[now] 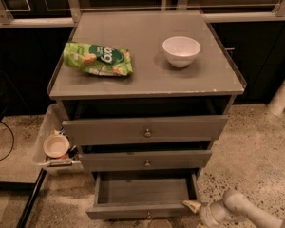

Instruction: Open bottom drawer

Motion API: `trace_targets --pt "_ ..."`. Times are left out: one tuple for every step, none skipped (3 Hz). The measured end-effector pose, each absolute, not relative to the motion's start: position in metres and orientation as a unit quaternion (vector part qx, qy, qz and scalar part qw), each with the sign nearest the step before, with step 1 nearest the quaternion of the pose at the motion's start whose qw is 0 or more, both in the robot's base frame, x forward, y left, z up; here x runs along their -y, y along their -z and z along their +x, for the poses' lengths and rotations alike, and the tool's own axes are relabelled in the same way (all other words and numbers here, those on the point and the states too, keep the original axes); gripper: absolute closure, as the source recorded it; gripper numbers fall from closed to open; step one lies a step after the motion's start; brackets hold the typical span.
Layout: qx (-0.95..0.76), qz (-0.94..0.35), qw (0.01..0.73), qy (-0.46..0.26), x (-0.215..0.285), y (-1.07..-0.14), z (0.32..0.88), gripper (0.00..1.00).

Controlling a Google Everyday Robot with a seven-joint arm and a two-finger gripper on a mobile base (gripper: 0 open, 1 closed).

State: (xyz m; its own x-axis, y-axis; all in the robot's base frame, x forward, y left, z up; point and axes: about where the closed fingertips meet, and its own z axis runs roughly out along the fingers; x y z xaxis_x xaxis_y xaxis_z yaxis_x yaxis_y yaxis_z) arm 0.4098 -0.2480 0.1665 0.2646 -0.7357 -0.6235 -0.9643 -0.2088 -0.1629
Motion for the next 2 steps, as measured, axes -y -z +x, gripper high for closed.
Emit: trace_targets --pt "-0.565 -0.752 0.267 -0.21 0.2496 -0.1701 0.3977 0.6" --pt "-0.565 -0.752 0.267 -0.21 0.2495 -0.1702 0.3977 0.58"
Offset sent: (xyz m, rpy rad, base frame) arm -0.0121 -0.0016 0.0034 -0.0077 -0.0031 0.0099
